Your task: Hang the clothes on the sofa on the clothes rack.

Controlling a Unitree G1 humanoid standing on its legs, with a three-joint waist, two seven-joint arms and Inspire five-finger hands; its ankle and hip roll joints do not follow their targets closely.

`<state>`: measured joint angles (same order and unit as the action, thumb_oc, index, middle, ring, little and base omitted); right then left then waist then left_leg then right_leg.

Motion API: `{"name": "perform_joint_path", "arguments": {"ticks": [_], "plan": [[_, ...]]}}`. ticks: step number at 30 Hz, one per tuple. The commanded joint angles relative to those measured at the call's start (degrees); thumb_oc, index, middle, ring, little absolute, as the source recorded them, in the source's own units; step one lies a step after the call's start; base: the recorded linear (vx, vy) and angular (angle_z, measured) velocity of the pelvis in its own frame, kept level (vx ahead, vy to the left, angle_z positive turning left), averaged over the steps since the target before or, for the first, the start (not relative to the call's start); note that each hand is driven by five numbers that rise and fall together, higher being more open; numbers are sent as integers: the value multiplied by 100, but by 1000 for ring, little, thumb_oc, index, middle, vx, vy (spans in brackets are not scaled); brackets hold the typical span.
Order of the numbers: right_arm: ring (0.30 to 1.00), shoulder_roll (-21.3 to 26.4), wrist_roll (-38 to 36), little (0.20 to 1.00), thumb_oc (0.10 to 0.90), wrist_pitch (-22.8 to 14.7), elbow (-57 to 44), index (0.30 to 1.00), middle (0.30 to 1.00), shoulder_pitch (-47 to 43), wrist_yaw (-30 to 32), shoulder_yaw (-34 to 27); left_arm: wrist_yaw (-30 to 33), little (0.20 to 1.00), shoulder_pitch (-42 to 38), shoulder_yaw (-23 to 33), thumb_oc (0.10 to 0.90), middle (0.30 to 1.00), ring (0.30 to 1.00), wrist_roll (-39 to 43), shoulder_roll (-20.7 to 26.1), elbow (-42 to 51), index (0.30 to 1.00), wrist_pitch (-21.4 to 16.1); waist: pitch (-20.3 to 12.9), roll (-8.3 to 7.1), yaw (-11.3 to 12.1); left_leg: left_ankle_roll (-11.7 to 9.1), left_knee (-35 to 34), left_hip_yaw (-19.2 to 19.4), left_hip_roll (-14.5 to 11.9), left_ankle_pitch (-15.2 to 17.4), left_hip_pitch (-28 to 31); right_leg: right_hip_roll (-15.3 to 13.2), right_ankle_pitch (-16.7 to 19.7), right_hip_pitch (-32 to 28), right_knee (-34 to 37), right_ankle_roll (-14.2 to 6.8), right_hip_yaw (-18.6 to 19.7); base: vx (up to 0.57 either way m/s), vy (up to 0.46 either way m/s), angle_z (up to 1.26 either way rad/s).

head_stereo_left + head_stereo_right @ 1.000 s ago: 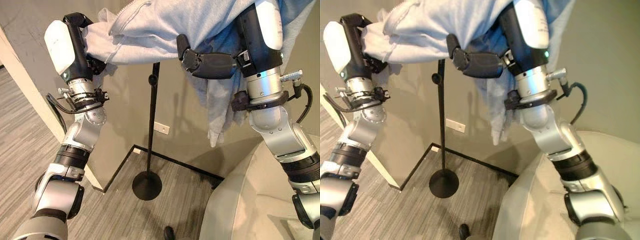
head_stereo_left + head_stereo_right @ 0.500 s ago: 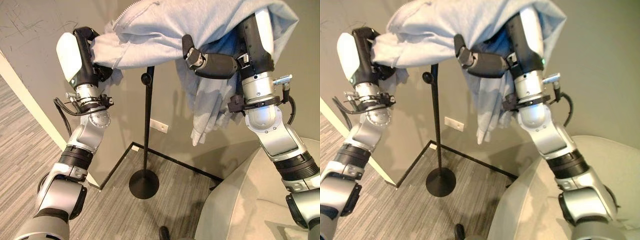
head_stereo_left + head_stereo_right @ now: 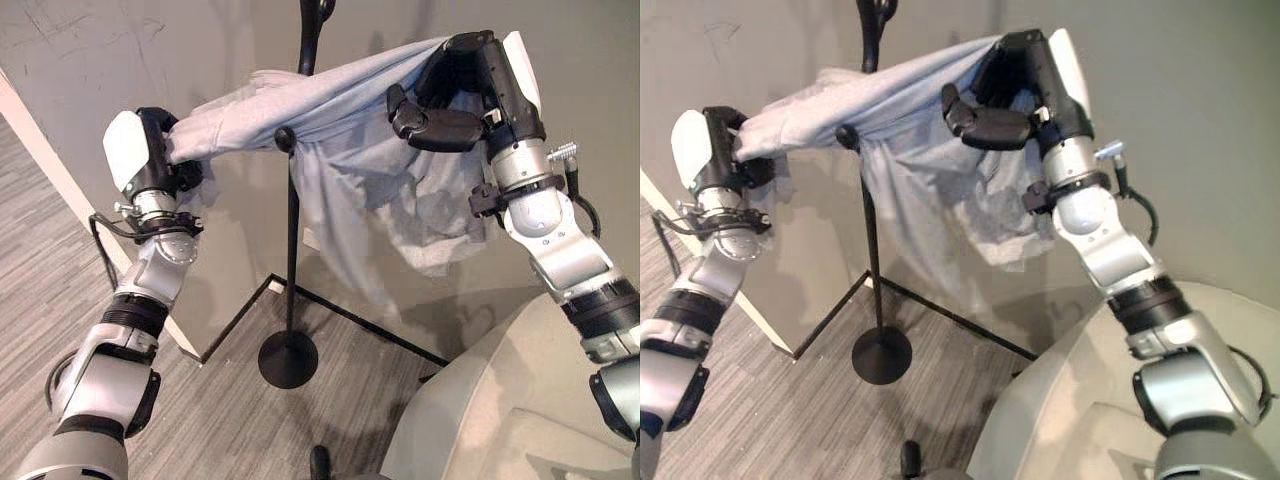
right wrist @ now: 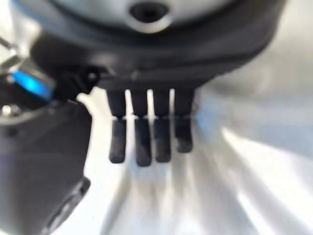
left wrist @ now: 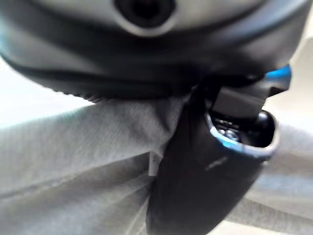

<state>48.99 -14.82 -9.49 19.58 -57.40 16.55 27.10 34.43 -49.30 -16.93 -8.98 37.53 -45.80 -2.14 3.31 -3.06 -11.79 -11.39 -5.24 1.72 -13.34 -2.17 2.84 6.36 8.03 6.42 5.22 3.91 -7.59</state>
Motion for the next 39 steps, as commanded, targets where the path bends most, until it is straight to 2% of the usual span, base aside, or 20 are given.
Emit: {"name": "perform_joint_path", "arguments": {"ticks": [1, 7, 8, 11, 13, 16, 17, 18, 19, 22, 25, 33, 34, 37, 39], "plan": [[300, 388, -431, 300, 400, -440, 346, 300, 300, -1098, 334, 3, 188, 300, -641, -160, 400, 300, 300, 126, 842, -191, 300, -236, -730, -97, 226, 118, 24, 425, 129, -744, 901, -337, -812, -96, -619, -843, 459, 49, -113, 1], [300, 354, -623, 300, 400, -484, 910, 300, 300, -1816, 394, 348, 41, 300, -851, -401, 400, 300, 300, 304, 1171, -879, 300, -258, -755, -115, 271, 14, 24, 485, -45, -1082, 875, -246, -883, -97, -618, -790, 349, 48, -75, 5], [300, 214, -593, 300, 400, -479, 979, 300, 300, -1966, 421, 478, 29, 300, -867, -387, 400, 300, 300, 425, 1188, -1099, 300, -250, -742, -103, 312, 1, 24, 528, -56, -1194, 910, -196, -858, -144, -537, -772, 344, 73, -60, 9], [300, 155, -574, 300, 400, -461, 870, 300, 300, -1779, 466, 330, 45, 300, -652, -224, 400, 300, 300, 532, 1041, -963, 300, -270, -726, -86, 338, 3, 24, 595, -56, -1283, 957, -202, -856, -219, -466, -787, 300, 67, -17, 0], [300, 225, -455, 300, 400, -432, 452, 300, 300, -1185, 498, 21, 100, 300, -148, -3, 400, 300, 300, 466, 650, -470, 300, -324, -675, -17, 308, 9, 24, 649, -51, -1315, 1005, -228, -898, -291, -464, -776, 261, 67, 30, 2], [300, 328, -358, 300, 400, -422, 40, 300, 300, -717, 491, -261, 117, 300, 153, 114, 400, 300, 300, 356, 422, -130, 300, -290, -665, 13, 280, 6, 24, 657, -56, -1299, 1008, -227, -935, -323, -452, -766, 240, 21, 18, 7], [300, 362, -308, 300, 400, -434, -189, 300, 300, -388, 494, -476, 123, 300, 346, 199, 400, 300, 300, 272, 309, 120, 300, -278, -652, 32, 259, 5, 24, 660, -58, -1294, 1009, -229, -941, -330, -443, -763, 237, 33, 22, 6], [300, 325, -104, 300, 400, -485, -833, 300, 300, 496, 438, -1044, 104, 300, 937, 466, 400, 300, 300, 58, -49, 673, 300, -285, -606, 77, 224, 9, 24, 659, -39, -1252, 1005, -244, -941, -366, -402, -757, 233, 27, 17, 9], [300, 320, -82, 300, 400, -458, -911, 300, 300, 618, 437, -1124, 100, 300, 982, 450, 400, 300, 300, 42, -51, 718, 300, -266, -636, 57, 239, 9, 24, 657, -40, -1250, 1007, -244, -940, -372, -396, -758, 231, 23, 14, 15], [300, 97, 77, 300, 400, -551, -1449, 300, 300, 1505, 325, -1635, 51, 300, 1505, 607, 400, 300, 300, -137, -428, 1075, 300, -285, -588, 85, 215, 20, 24, 651, -19, -1185, 1012, -259, -934, -384, -381, -749, 238, 9, 6, 7], [300, -392, 135, 300, 400, -668, -2002, 300, 300, 2534, 188, -2071, 33, 300, 2006, 685, 400, 300, 300, -174, -836, 1100, 300, -293, -567, 100, 168, 45, 24, 659, 2, -1049, 1013, -266, -932, -393, -346, -738, 266, 0, 0, 0], [300, -945, 53, 300, 400, -862, -2370, 300, 300, 3519, 97, -2388, 94, 300, 2382, 789, 400, 300, 300, -62, -1150, 1001, 300, -355, -520, 119, 106, 86, 24, 733, 40, -794, 1016, -300, -894, -386, -304, -749, 318, -9, 11, 2], [300, -1158, 25, 300, 400, -904, -2393, 300, 300, 3893, 84, -2423, 138, 300, 2488, 785, 400, 300, 300, -23, -1259, 901, 300, -371, -484, 140, 65, 99, 24, 771, 58, -713, 1016, -321, -878, -376, -310, -754, 343, -32, 25, 1], [300, -1162, 27, 300, 400, -901, -2405, 300, 300, 3913, 83, -2433, 140, 300, 2492, 776, 400, 300, 300, -23, -1259, 898, 300, -374, -490, 136, 73, 100, 24, 774, 59, -711, 1019, -321, -878, -379, -308, -755, 346, -11, 8, 0], [300, -1334, 42, 300, 400, -885, -2360, 300, 300, 4280, 79, -2472, 137, 300, 2663, 771, 400, 300, 300, -29, -1380, 941, 300, -364, -470, 158, 47, 115, 24, 790, 75, -646, 1035, -337, -857, -386, -305, -763, 360, -18, 13, -1]]}}
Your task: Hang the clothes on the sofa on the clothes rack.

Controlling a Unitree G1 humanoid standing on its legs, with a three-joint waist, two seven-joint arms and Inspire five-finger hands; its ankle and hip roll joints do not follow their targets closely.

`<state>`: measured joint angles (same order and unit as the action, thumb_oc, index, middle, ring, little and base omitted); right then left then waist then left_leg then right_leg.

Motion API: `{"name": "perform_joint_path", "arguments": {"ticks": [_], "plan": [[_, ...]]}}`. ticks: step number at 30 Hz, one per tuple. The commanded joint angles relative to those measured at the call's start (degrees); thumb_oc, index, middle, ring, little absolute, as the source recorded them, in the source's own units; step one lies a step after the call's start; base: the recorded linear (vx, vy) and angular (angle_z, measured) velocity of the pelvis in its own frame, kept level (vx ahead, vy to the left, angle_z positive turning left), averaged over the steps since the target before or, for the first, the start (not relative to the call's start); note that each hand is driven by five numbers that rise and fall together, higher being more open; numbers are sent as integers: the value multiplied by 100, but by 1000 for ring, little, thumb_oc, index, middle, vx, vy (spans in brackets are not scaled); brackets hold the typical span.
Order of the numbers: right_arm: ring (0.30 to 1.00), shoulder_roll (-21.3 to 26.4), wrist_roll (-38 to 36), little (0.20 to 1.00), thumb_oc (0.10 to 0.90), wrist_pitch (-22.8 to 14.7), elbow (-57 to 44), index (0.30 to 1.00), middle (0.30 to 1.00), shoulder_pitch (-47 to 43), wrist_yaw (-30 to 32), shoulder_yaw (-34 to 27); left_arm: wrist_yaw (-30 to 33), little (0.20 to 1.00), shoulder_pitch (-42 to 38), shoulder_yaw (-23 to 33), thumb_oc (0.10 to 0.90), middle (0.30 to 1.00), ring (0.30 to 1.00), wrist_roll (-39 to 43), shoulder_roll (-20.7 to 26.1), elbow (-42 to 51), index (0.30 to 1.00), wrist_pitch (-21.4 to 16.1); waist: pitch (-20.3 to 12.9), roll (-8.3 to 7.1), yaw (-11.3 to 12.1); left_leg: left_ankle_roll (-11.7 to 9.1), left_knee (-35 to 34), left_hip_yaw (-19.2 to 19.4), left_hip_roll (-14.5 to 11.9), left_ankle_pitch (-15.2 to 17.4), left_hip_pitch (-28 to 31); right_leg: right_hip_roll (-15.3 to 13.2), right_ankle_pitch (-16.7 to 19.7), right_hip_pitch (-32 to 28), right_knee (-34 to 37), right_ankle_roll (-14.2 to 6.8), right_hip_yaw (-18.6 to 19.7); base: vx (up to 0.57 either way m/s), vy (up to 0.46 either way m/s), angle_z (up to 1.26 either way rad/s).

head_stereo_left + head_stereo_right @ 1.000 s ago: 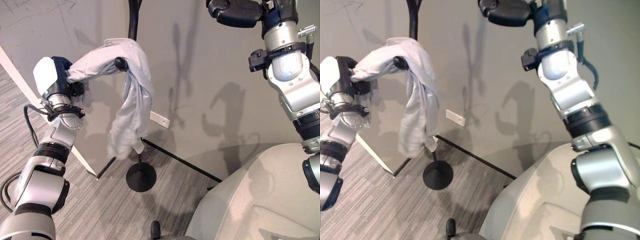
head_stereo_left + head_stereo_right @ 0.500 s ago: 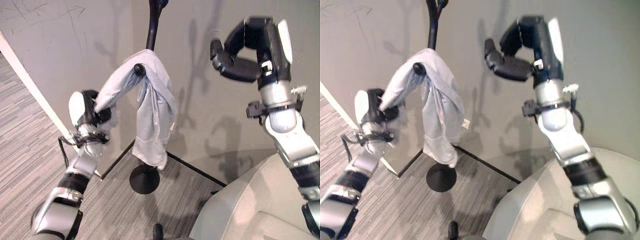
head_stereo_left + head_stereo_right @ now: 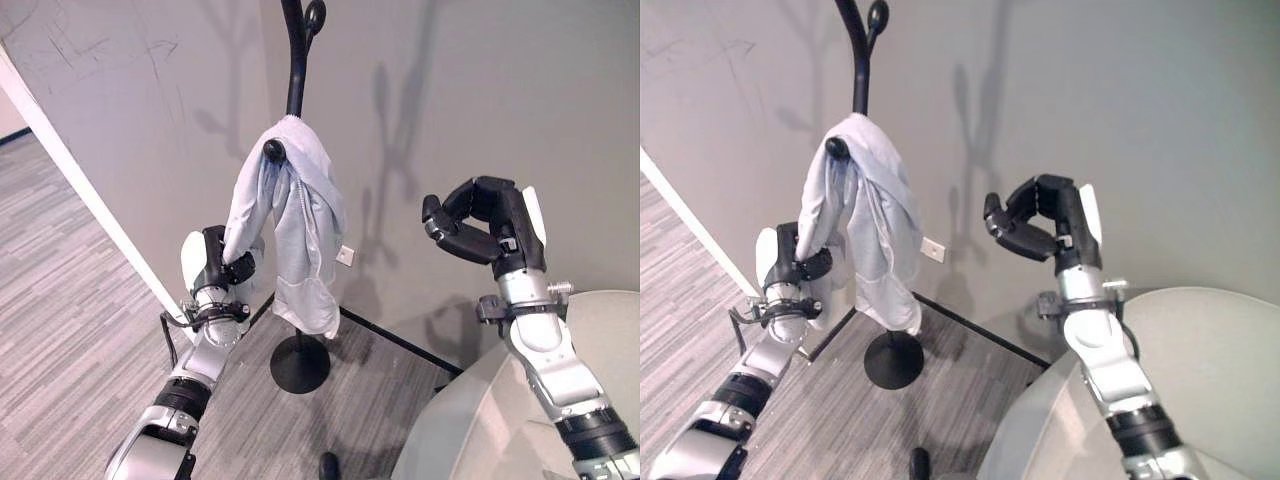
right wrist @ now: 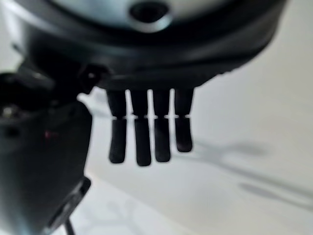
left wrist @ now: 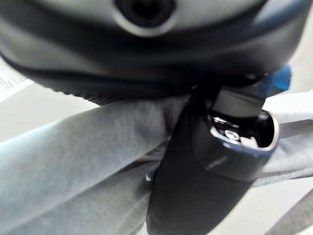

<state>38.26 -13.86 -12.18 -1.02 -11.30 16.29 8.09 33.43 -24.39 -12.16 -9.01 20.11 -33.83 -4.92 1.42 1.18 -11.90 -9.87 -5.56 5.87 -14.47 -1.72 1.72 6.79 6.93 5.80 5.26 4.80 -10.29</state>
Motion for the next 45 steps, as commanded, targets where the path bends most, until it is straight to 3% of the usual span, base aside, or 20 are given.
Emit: {"name": "perform_joint_path", "arguments": {"ticks": [1, 4, 5, 6, 7, 8, 9, 15, 25, 28, 29, 31, 33, 38, 40, 42, 43, 45], "plan": [[300, -319, -56, 300, 400, -610, -290, 300, 300, -248, 91, -567, 231, 300, 237, 299, 400, 300, 300, -9, 315, -283, 300, -99, -273, -260, 50, -37, 56, 379, 190, -686, 1147, -380, -745, -323, -312, -852, 636, -30, 15, -4], [300, -591, -85, 300, 400, -604, -253, 300, 300, 115, 66, -502, 219, 300, 399, 244, 400, 300, 300, 102, 106, -483, 300, -133, -266, -235, -7, -25, 56, 412, 207, -673, 1171, -383, -729, -323, -327, -853, 666, -23, 11, -2], [347, -638, -89, 347, 431, -599, -239, 347, 347, 193, 68, -483, 190, 300, 431, 234, 400, 300, 300, 231, 23, -479, 300, -173, -263, -225, -21, -24, 56, 423, 212, -674, 1183, -388, -720, -323, -328, -854, 679, -32, 10, -2], [396, -679, -97, 396, 464, -589, -208, 396, 396, 248, 62, -459, 152, 531, 483, 241, 554, 531, 531, 362, -45, -465, 531, -217, -261, -216, -33, -23, 56, 432, 217, -677, 1192, -391, -715, -320, -332, -853, 679, -34, 12, -1], [585, -715, -113, 585, 590, -578, -177, 585, 585, 313, 57, -452, 100, 900, 528, 229, 800, 900, 900, 482, -98, -435, 900, -270, -265, -201, -43, -25, 56, 439, 216, -681, 1201, -392, -714, -320, -335, -852, 686, -34, 7, 0], [695, -742, -117, 695, 664, -567, -138, 695, 695, 350, 49, -426, 34, 900, 575, 235, 800, 900, 900, 677, -167, -376, 900, -326, -265, -192, -52, -24, 56, 446, 216, -684, 1209, -393, -709, -320, -335, -849, 692, -33, 7, 3], [900, -764, -119, 900, 800, -550, -95, 900, 900, 378, 44, -408, -10, 900, 622, 254, 800, 900, 900, 839, -212, -297, 900, -369, -269, -184, -53, -22, 56, 454, 217, -691, 1219, -393, -705, -318, -336, -847, 697, 0, 0, 0], [900, -842, -43, 900, 800, -410, 95, 900, 900, 637, 17, -479, -342, 900, 1039, 456, 800, 900, 900, 1955, -498, 352, 900, -666, -319, -120, -77, -14, 96, 497, 219, -743, 1283, -394, -675, -335, -330, -845, 746, -31, 9, -8], [900, -769, 234, 900, 800, -283, 154, 900, 900, 727, 49, -817, -926, 900, 1594, 414, 800, 900, 900, 2756, -618, 1160, 900, -756, -386, -66, -48, 33, 249, 480, 248, -668, 1275, -426, -630, -359, -330, -847, 769, -23, 12, 1], [900, -667, 376, 900, 800, -242, 171, 900, 900, 729, 56, -939, -1349, 900, 1865, 316, 800, 900, 900, 3103, -552, 1520, 900, -742, -382, -46, -20, 59, 280, 464, 255, -635, 1263, -432, -615, -354, -331, -854, 780, -35, 27, 1], [900, -537, 484, 900, 800, -234, 152, 900, 900, 766, -11, -1089, -1892, 900, 2222, 259, 800, 900, 900, 3266, -317, 1855, 900, -719, -352, -22, 0, 76, 299, 446, 257, -609, 1256, -442, -596, -343, -338, -855, 787, -40, 34, -1], [900, -485, 554, 900, 800, -265, 136, 900, 900, 816, -59, -1168, -2149, 900, 2445, 251, 800, 900, 900, 3226, -164, 1984, 900, -743, -351, -20, 15, 83, 307, 442, 257, -589, 1256, -442, -592, -347, -334, -858, 792, -20, 17, -1], [900, -390, 747, 900, 800, -437, -18, 900, 900, 1137, -217, -1740, -3214, 900, 3076, 488, 800, 900, 900, 3685, 174, 2078, 900, -945, -325, 8, 20, 99, 356, 468, 251, -535, 1255, -432, -592, -333, -353, -864, 836, -34, 33, 0], [900, -609, 802, 900, 800, -614, -160, 900, 900, 1500, -199, -2416, -3930, 900, 3331, 826, 800, 900, 900, 4481, 12, 1638, 900, -1054, -322, 6, 11, 115, 406, 490, 243, -488, 1275, -409, -602, -339, -366, -865, 884, 0, 0, 0], [900, -881, 784, 900, 800, -665, -173, 900, 900, 1740, -79, -2883, -4397, 900, 3360, 1064, 800, 900, 900, 5459, -377, 1093, 900, -879, -322, 14, -26, 125, 393, 502, 241, -463, 1306, -389, -622, -334, -382, -867, 908, 3, 6, -3], [900, -883, 784, 900, 800, -664, -176, 900, 900, 1742, -80, -2885, -4400, 900, 3358, 1062, 800, 900, 900, 5461, -376, 1088, 900, -881, -320, 14, -23, 125, 392, 504, 241, -463, 1309, -389, -622, -335, -382, -866, 910, 3, 2, -8], [900, -1049, 881, 900, 800, -659, -164, 900, 900, 1886, 112, -3144, -4557, 900, 3299, 1286, 800, 900, 900, 6214, -721, 708, 900, -751, -326, 12, -61, 126, 391, 508, 238, -449, 1329, -378, -643, -336, -389, -867, 921, 3, 3, -9], [900, -1266, 975, 900, 800, -567, 111, 900, 900, 2075, 640, -3445, -4392, 900, 3242, 1522, 800, 900, 900, 6730, -1058, 75, 900, -724, -319, 17, -103, 136, 375, 515, 229, -419, 1369, -363, -657, -352, -389, -866, 939, 7, 8, -5]]}}
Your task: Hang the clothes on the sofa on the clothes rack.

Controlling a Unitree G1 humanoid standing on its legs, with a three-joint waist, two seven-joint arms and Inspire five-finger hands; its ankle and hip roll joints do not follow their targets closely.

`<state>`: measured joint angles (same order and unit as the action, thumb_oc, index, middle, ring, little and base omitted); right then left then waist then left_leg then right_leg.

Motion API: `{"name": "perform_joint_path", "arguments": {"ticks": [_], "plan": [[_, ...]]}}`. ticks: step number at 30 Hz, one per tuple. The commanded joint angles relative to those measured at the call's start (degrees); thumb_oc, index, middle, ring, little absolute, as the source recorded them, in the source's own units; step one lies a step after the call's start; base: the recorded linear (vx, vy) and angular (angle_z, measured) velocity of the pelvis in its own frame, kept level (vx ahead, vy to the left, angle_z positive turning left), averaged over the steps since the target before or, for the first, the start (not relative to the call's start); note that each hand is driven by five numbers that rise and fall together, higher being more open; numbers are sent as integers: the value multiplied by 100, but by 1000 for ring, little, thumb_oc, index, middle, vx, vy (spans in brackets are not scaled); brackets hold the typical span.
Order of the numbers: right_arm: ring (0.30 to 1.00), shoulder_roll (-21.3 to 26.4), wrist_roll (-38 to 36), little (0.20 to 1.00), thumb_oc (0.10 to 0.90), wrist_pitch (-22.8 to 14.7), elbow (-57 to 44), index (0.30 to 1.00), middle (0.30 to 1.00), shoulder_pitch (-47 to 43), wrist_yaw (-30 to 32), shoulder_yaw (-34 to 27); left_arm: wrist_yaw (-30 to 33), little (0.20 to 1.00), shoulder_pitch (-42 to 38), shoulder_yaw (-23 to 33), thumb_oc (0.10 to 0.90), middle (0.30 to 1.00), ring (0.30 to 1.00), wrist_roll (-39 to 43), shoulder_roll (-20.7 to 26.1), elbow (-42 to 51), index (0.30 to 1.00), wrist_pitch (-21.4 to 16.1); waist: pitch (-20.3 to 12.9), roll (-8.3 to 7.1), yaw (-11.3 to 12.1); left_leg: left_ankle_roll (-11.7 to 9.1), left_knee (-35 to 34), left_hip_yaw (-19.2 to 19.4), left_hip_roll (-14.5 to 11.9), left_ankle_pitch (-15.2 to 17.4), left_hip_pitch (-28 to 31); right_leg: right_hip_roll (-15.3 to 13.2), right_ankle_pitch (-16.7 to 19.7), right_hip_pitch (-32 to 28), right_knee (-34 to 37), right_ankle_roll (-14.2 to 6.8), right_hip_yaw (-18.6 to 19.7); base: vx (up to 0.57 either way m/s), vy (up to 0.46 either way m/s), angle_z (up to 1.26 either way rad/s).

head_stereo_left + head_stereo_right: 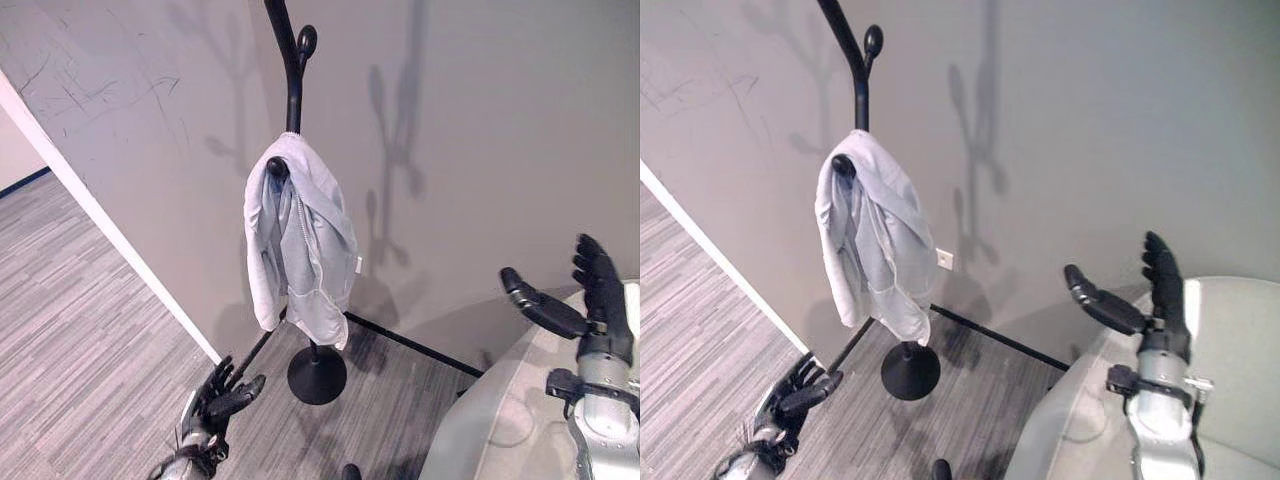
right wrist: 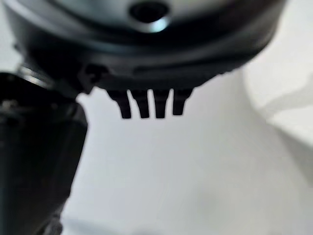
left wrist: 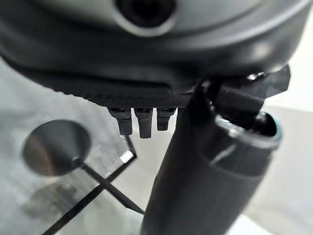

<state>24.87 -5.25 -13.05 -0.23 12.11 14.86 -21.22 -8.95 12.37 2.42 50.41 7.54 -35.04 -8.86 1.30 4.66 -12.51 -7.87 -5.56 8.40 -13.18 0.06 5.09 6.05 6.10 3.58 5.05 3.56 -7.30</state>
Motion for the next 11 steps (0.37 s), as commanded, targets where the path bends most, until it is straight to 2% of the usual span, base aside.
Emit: {"name": "perform_joint_path", "arguments": {"ticks": [1, 3, 4, 5, 6, 7, 8, 9, 10, 11], "plan": [[900, -9, 86, 900, 800, -449, 144, 900, 900, -241, 992, -571, -48, 900, -427, 67, 800, 900, 900, 757, 162, -31, 900, -339, -304, -324, -51, -62, 369, 265, 102, -595, 1044, -288, -575, -131, -374, -741, 647, 8, 16, -5], [900, -231, -57, 900, 800, -412, 563, 900, 900, -198, 1597, -696, 192, 900, -413, 61, 800, 900, 900, 606, 99, -540, 900, -283, -288, -308, -54, -55, 352, 250, 116, -593, 1045, -295, -578, -135, -380, -742, 635, 0, 23, -6], [900, -672, -731, 900, 800, -425, 1446, 900, 900, -116, 2256, -943, 479, 900, -420, 187, 800, 900, 900, 537, -38, -1389, 900, -87, -299, -292, -44, -47, 314, 188, 122, -582, 1046, -306, -595, -137, -389, -740, 587, -2, 20, 10], [900, -648, -762, 900, 800, -464, 1501, 900, 900, -138, 2254, -935, 469, 900, -451, 195, 800, 900, 900, 537, -34, -1423, 900, -92, -288, -295, -51, -47, 315, 182, 121, -581, 1046, -308, -600, -141, -390, -740, 580, -13, 26, 11], [900, -1017, -2389, 900, 800, -558, 4542, 900, 900, -367, 2117, -578, 773, 900, -673, 331, 800, 900, 900, 86, -261, -3009, 900, 125, -264, -302, -19, -60, 303, 166, 120, -524, 1054, -301, -617, -163, -387, -712, 563, -28, 7, 12], [900, -971, -2444, 900, 800, -605, 4634, 900, 900, -416, 2064, -565, 762, 900, -705, 351, 800, 900, 900, 84, -264, -3032, 900, 119, -258, -309, -30, -57, 300, 162, 134, -552, 1029, -314, -590, -141, -382, -709, 564, -40, 6, -2], [900, -1151, -3390, 900, 800, -585, 5800, 900, 900, -606, 1616, -364, 786, 900, -775, 271, 800, 900, 900, -154, -262, -3406, 900, 160, -256, -309, -15, -65, 313, 176, 133, -537, 1034, -304, -584, -153, -375, -697, 577, -17, -4, -4], [900, -1216, -4035, 900, 800, -505, 6507, 900, 900, -741, 1212, -288, 753, 900, -831, 213, 800, 900, 900, -333, -239, -3579, 900, 208, -253, -303, -6, -74, 333, 194, 121, -512, 1061, -287, -604, -173, -378, -696, 585, 0, 0, 0], [900, -1193, -4076, 900, 800, -519, 6562, 900, 900, -764, 1161, -282, 749, 900, -844, 220, 800, 900, 900, -335, -236, -3586, 900, 206, -252, -314, -5, -73, 330, 195, 132, -536, 1044, -296, -581, -155, -375, -692, 589, -11, -3, -8], [900, -1369, -4787, 900, 800, -246, 7409, 900, 900, -898, 678, -46, 703, 900, -976, -20, 800, 900, 900, -543, -223, -3744, 900, 214, -265, -306, -4, -87, 342, 216, 132, -548, 1044, -296, -575, -146, -381, -691, 591, -29, -6, -10]]}}
